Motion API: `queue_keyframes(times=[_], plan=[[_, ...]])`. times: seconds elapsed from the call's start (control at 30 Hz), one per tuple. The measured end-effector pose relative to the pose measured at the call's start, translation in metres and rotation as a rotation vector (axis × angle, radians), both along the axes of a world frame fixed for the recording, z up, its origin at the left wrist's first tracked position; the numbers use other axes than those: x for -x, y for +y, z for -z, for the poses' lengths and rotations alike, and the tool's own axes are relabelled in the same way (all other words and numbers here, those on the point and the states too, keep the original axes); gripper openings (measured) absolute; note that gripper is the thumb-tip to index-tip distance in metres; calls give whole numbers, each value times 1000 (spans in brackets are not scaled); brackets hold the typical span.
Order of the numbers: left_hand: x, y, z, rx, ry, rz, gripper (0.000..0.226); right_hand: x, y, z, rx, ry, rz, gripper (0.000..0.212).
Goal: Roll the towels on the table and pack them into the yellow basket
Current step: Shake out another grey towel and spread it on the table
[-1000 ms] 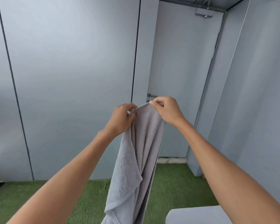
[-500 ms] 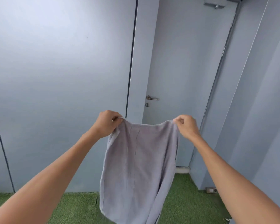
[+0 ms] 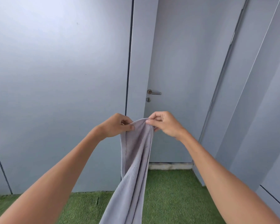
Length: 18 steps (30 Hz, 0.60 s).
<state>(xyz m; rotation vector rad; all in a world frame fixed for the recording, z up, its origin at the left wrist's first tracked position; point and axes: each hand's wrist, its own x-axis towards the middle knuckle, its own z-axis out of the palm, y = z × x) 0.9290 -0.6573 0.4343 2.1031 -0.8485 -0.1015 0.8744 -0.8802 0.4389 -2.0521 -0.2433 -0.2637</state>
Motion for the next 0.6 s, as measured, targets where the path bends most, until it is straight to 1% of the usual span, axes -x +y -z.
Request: queue_keyframes(times=[0.1, 0.17, 0.23, 0.3, 0.37, 0.43, 0.5, 0.53, 0.6], plan=[[-15, 15, 21, 93, 155, 31, 18, -9, 0, -7, -37, -82, 75, 20], [-19, 21, 30, 216, 237, 26, 26, -12, -2, -10, -46, -102, 105, 21], [-18, 20, 29, 354, 252, 28, 20, -12, -5, -10, -16, -94, 122, 20], [-15, 13, 19, 426, 211, 51, 19, -11, -5, -7, 71, -50, 119, 15], [-13, 5, 6, 394, 160, 91, 23, -8, 0, -9, 130, 33, 44, 19], [-14, -3, -1, 251, 70, 127, 30, -6, 7, -19, 182, 75, -43, 26], [-13, -7, 2, 154, 21, 153, 30, -7, 11, -32, 243, 65, -81, 19], [-13, -8, 5, 153, 30, 164, 30, -9, 10, -36, 277, 62, -88, 16], [-12, -7, 9, 161, 55, 194, 33, -13, 11, -41, 348, 110, -108, 23]])
